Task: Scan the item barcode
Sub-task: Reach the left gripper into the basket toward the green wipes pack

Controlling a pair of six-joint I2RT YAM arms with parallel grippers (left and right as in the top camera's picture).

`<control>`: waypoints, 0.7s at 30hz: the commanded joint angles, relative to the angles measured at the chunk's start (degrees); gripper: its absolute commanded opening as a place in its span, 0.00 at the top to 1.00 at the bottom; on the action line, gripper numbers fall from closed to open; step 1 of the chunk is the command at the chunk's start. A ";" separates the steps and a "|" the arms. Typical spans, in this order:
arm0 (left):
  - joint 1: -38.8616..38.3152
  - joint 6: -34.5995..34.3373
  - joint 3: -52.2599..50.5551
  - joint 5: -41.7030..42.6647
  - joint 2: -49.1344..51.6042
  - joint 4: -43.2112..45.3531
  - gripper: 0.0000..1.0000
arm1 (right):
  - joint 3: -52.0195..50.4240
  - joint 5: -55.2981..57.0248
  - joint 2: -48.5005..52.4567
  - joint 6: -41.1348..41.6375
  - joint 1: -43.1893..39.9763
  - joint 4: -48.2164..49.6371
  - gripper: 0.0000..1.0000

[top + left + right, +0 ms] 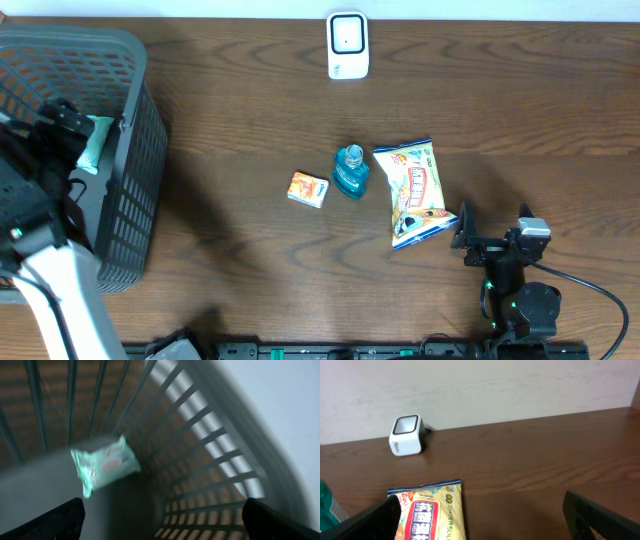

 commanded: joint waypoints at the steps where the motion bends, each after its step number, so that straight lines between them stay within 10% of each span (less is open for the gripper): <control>1: 1.11 -1.81 1.29 7.67 5.81 -0.04 0.02 | -0.13 0.48 -0.28 -0.81 -0.17 -0.09 0.01; 21: 1.11 1.60 1.27 -3.15 25.40 5.79 0.02 | -0.13 0.50 -0.28 -0.81 -0.17 -0.09 0.01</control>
